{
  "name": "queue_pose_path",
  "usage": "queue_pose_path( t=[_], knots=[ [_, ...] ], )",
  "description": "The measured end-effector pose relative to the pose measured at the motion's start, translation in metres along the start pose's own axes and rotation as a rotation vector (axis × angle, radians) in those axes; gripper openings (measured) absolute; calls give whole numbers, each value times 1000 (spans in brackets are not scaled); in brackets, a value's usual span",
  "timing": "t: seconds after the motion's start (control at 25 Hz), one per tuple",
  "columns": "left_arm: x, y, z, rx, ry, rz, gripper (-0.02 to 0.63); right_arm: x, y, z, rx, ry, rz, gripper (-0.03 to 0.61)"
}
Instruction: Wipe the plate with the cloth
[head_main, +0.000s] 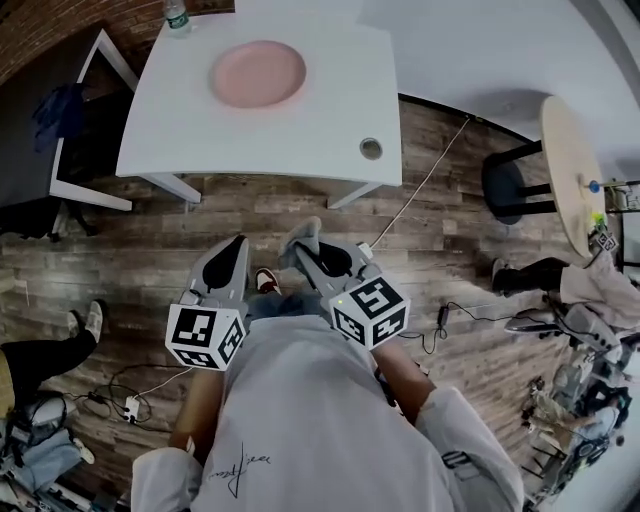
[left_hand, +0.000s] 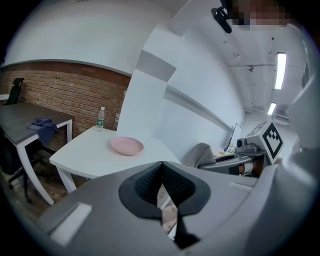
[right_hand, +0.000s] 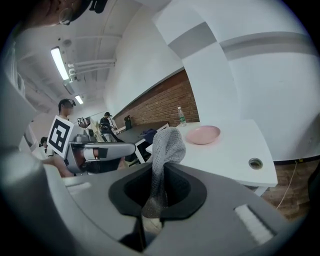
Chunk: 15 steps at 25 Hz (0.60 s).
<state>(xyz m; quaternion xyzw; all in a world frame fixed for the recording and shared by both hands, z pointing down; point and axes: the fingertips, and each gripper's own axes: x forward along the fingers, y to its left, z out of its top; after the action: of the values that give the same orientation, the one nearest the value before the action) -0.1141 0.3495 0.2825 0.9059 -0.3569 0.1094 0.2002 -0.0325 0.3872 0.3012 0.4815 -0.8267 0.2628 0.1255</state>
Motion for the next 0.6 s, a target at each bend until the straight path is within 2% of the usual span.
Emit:
queue_pose_path(
  t=[0.28, 0.44, 0.6],
  knots=[
    [8, 15, 6, -10, -7, 23, 20, 9, -5, 11, -30, -4, 8, 37],
    [20, 26, 10, -7, -5, 28, 18, 25, -15, 21, -90, 1, 15, 37],
    [39, 48, 19, -1, 0, 55, 18, 49, -34, 39, -74, -10, 34, 37]
  ],
)
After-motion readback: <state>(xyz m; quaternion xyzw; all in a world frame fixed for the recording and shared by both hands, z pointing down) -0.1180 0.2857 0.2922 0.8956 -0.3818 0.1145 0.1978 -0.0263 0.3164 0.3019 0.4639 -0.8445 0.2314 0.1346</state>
